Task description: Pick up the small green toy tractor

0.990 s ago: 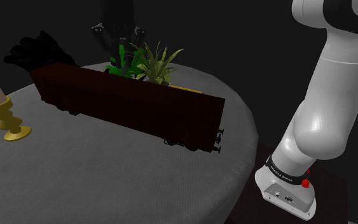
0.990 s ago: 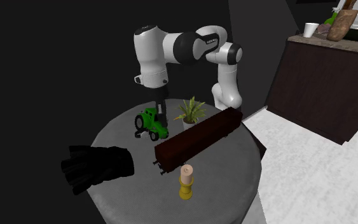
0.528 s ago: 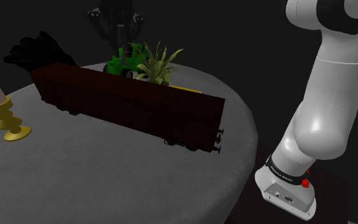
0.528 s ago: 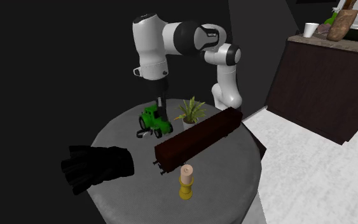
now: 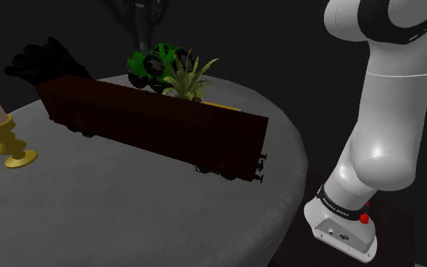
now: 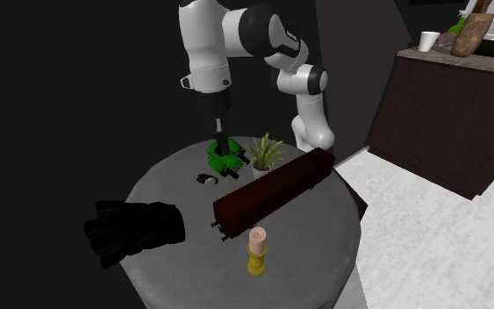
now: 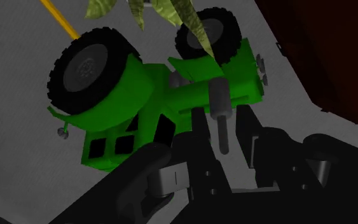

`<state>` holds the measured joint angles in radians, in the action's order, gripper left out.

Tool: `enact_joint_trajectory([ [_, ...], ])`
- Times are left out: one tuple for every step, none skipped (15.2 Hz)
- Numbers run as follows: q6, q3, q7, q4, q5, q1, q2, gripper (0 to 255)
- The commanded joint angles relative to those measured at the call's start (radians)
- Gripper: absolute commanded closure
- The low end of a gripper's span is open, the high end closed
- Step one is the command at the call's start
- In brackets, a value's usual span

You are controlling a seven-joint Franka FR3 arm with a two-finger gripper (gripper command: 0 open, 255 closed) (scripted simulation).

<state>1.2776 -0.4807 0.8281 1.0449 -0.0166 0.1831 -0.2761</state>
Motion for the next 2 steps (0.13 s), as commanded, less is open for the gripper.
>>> enact_joint_trajectory([
  [-0.028, -0.001, 0.005, -0.045, 0.008, 0.008, -0.018, 255],
  [-0.028, -0.001, 0.005, -0.045, 0.008, 0.008, -0.017, 255],
])
